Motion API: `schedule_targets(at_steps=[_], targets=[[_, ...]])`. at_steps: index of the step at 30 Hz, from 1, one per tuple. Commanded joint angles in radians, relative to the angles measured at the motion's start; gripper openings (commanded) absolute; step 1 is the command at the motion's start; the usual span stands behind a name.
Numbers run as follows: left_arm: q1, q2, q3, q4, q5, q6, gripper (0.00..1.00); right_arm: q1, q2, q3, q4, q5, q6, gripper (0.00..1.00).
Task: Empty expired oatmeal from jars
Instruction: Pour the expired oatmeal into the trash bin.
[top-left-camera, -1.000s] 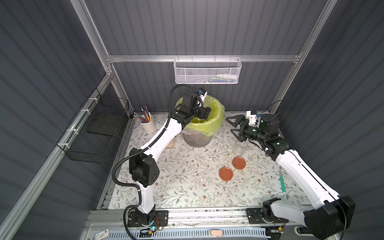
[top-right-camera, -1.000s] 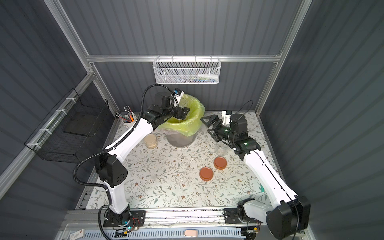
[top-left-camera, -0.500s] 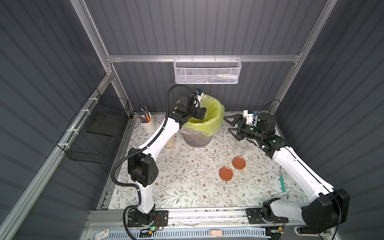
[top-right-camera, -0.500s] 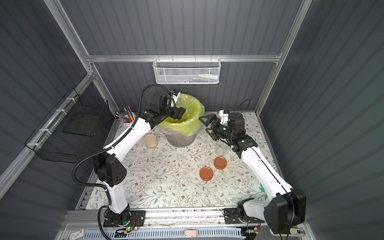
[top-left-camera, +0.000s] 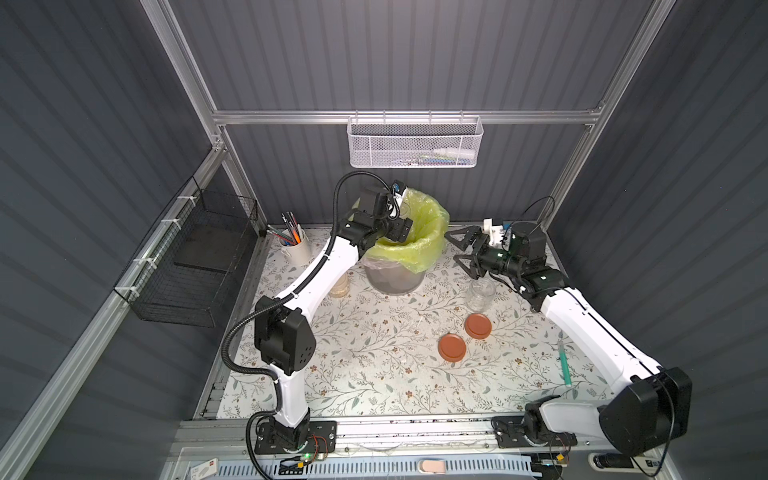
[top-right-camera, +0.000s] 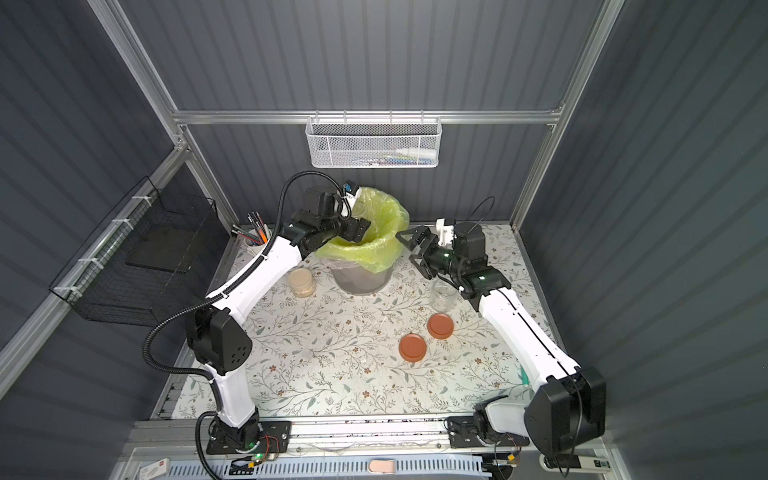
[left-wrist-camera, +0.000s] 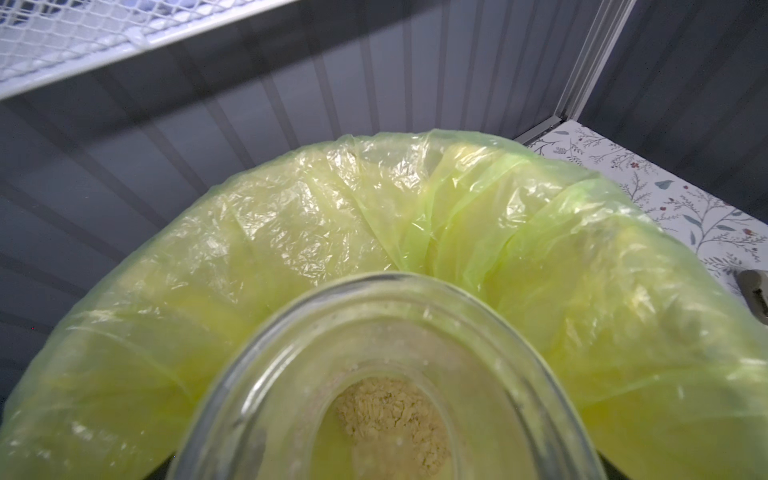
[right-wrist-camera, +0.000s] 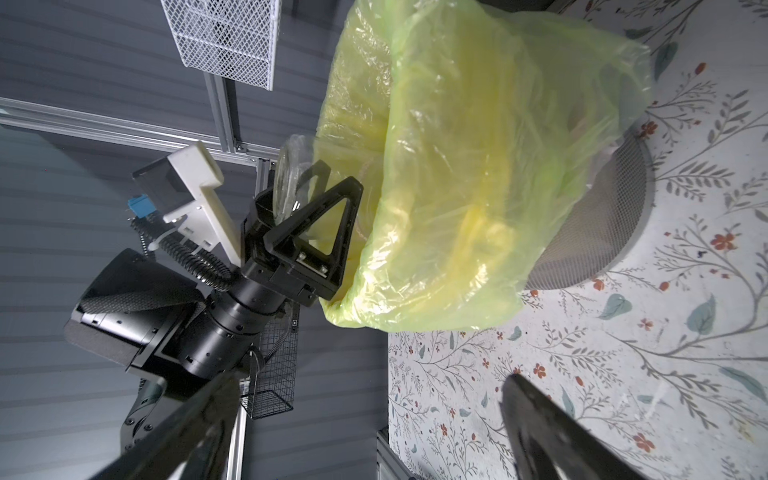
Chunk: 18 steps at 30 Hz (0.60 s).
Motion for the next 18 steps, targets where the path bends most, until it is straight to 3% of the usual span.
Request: schedule_targets(at_steps=[1, 3, 4, 6, 8, 10, 11, 13, 14, 16, 18], targets=[[0.026, -0.079, -0.057, 0.122, 0.084, -0.017, 0.4, 0.001, -0.005, 0.033, -0.005, 0.012, -0.025, 0.99], [0.006, -0.06, 0.001, 0.045, -0.034, 0.041, 0.35, 0.001, 0.005, 0.039, -0.006, 0.013, -0.027, 0.99], [0.033, -0.068, -0.004, 0.059, -0.032, -0.012, 0.34, 0.001, 0.011, 0.042, -0.006, 0.008, -0.026, 0.99], [0.057, -0.077, -0.035, 0.109, 0.133, -0.062, 0.42, 0.004, 0.018, 0.039, 0.017, 0.0, -0.011, 0.99], [0.057, -0.064, 0.003, 0.079, 0.076, -0.077, 0.37, 0.004, 0.024, 0.036, 0.027, -0.006, -0.004, 0.99], [0.081, -0.047, -0.021, 0.187, 0.207, -0.23, 0.37, 0.007, 0.021, 0.022, 0.046, -0.006, 0.003, 0.99], [0.053, -0.013, 0.036, 0.145, 0.264, -0.205, 0.37, 0.007, 0.022, 0.01, 0.063, -0.003, 0.013, 0.99], [0.022, 0.02, 0.141, 0.015, 0.141, -0.108, 0.28, 0.007, 0.029, 0.007, 0.073, -0.016, 0.019, 0.99], [0.048, -0.007, 0.106, 0.063, 0.095, -0.15, 0.27, 0.007, 0.027, 0.007, 0.073, -0.021, 0.018, 0.99], [0.074, -0.048, -0.029, 0.252, 0.198, -0.244, 0.36, 0.01, 0.018, -0.001, 0.083, -0.009, 0.014, 0.99], [0.036, -0.02, 0.058, 0.124, 0.161, -0.126, 0.35, 0.01, 0.022, 0.007, 0.083, -0.013, 0.008, 0.99]])
